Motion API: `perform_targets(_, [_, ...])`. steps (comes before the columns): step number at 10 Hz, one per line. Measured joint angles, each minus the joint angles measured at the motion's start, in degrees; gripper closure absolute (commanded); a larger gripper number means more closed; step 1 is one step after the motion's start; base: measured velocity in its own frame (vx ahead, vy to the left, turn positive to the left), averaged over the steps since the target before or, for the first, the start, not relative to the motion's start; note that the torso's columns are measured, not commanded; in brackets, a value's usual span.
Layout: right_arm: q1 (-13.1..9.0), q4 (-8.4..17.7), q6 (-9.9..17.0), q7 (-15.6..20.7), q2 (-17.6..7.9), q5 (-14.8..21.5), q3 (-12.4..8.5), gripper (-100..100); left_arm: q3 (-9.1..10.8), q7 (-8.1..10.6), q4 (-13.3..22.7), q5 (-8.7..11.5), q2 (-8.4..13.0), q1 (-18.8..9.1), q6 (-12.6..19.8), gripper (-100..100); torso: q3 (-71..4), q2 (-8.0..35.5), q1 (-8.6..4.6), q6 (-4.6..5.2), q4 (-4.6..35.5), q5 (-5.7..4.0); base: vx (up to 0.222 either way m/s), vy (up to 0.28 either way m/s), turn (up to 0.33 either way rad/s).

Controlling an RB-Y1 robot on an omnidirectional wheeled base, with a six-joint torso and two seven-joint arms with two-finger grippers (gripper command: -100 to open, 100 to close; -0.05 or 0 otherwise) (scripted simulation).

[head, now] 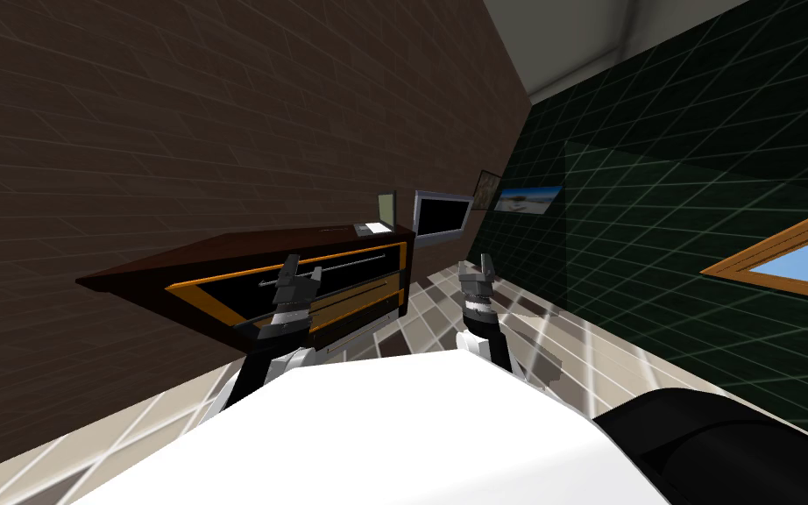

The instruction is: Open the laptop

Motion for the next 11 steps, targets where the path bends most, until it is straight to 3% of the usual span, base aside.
perform_targets(9, [0.0,0.0,0.0,0.0,0.0,0.0,0.0,0,0.0,0.0,0.0,0.0,0.0,0.0,0.0,0,0.0,0.0,0.0,0.0,0.0,0.0,0.0,0.0,0.0])
perform_targets(10, [0.0,0.0,0.0,0.0,0.0,0.0,0.0,0,0.0,0.0,0.0,0.0,0.0,0.0,0.0,-100,0.0,0.0,0.0,0.0,0.0,0.0,0.015,-0.032,0.037])
perform_targets(11, [0.0,0.0,0.0,0.0,0.0,0.0,0.0,0,0.28,0.06,-0.2,0.15,1.21,-0.33,0.89,-100,-0.02,-0.05,-0.09,0.0,-0.01,-0.02,0.032,-0.07,0.039])
